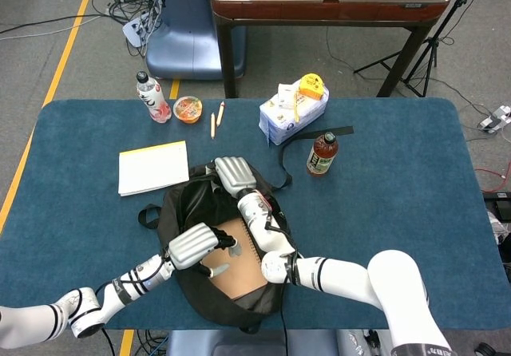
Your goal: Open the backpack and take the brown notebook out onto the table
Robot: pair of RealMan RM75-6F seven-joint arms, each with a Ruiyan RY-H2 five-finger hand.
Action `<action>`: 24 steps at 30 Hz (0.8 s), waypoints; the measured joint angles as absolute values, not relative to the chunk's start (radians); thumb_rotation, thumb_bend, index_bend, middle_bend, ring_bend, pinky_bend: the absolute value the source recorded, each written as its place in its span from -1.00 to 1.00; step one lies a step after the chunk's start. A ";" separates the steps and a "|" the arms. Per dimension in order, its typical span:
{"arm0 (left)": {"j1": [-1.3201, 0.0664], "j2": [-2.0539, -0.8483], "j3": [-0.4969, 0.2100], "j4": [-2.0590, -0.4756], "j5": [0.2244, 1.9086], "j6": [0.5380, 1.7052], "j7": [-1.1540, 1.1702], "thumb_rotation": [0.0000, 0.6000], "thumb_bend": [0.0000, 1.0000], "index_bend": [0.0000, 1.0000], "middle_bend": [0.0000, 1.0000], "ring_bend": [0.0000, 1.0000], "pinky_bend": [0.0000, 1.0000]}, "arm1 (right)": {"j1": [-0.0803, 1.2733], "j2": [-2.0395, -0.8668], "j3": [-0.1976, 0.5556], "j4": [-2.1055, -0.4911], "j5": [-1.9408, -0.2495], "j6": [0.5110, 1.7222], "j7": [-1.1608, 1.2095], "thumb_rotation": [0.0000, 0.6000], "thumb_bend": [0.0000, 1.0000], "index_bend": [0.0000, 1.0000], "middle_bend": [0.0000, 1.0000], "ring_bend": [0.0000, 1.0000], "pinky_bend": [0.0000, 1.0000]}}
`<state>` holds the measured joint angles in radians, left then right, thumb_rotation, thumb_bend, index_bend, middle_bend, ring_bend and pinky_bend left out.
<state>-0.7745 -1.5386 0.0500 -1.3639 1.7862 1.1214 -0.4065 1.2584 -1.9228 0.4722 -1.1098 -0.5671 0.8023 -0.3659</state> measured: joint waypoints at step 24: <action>-0.724 -1.551 0.150 -1.379 1.855 1.161 -0.180 1.00 -0.41 -1.00 -0.81 -0.68 -0.30 | 1.246 -1.915 0.451 -1.133 -0.570 0.802 -0.368 1.00 0.48 0.29 -0.15 -0.33 -0.19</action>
